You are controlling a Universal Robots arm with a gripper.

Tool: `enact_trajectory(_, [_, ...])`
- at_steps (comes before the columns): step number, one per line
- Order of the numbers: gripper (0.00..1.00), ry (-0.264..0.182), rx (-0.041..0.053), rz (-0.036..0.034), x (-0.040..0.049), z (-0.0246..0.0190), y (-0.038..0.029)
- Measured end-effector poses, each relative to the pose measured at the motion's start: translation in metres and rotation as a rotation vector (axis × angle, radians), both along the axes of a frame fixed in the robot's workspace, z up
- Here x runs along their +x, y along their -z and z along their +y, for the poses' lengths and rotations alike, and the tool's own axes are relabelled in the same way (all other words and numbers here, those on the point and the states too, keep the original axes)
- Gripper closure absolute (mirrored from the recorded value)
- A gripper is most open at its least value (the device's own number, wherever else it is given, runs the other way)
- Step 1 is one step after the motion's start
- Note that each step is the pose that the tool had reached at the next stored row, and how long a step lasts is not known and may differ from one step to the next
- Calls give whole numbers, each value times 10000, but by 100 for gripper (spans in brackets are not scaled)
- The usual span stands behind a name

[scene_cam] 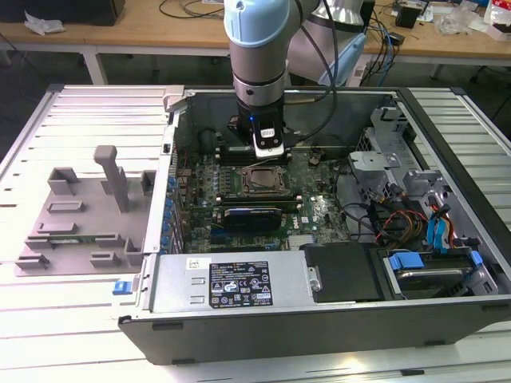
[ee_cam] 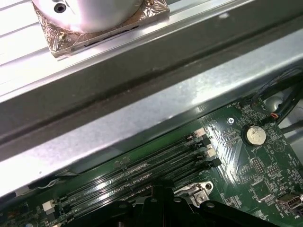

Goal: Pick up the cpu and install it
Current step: 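Install the first cpu locking lever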

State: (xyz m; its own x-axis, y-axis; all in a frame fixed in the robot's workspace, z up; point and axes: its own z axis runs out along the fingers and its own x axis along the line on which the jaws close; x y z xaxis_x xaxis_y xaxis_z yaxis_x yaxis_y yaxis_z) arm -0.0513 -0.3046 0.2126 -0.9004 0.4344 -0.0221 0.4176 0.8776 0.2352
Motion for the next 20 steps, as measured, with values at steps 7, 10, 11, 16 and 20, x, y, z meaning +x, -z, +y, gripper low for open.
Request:
enact_trajectory(7, [89,1,1,0,0,-27,0])
enact_trajectory(10, [89,94,0,0,0,-28,11])
enact_trajectory(11, [89,298,-1,0,0,-28,20])
enact_trajectory(16, [89,1348,-3,2,0,-28,77])
enact_trajectory(20, [89,1409,-2,0,0,0,78])
